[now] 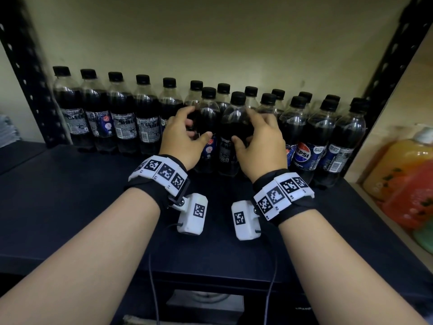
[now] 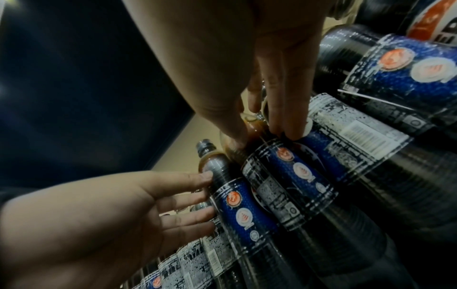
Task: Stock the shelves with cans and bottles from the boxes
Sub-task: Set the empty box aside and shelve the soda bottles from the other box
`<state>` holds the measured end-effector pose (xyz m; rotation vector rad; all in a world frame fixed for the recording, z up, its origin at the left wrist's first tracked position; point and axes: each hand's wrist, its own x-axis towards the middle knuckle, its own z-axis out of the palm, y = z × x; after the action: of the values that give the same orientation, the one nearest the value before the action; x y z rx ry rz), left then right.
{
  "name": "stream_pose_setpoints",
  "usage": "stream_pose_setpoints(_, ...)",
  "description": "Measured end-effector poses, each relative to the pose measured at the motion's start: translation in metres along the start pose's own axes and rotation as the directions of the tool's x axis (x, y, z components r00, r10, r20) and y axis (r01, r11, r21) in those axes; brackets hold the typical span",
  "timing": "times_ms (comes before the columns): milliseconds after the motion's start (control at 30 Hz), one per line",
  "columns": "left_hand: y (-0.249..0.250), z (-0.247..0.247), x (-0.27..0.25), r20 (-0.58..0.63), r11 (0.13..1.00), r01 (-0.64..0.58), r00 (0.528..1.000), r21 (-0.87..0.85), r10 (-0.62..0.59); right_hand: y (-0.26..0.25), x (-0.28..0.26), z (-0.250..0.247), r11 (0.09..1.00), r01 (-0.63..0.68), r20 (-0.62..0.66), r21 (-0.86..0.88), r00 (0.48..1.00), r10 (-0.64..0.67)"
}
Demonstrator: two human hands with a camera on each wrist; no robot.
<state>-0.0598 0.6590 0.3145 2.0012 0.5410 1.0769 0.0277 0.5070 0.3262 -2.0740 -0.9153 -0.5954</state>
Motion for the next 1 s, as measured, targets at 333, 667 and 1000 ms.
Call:
stream_pose_setpoints(333,0.009,-0.018,-0.007,0.105,0.999,0.049,0.993,-0.002,-0.049,-0.008,-0.004,-0.015,0.999,0.014,0.158,0.038,0.987,-0.02)
stream_pose_setpoints(667,0.037,-0.058,-0.058,0.28,0.844,-0.12,0.959,0.523,-0.037,-0.002,-0.043,-0.071,0.997,0.05,0.422,-0.061,0.906,-0.019)
stream_pose_setpoints(1000,0.045,-0.086,-0.154,0.441,0.656,-0.172,0.856,0.735,-0.27,0.019,-0.125,-0.126,0.947,0.081,0.651,-0.31,0.744,0.149)
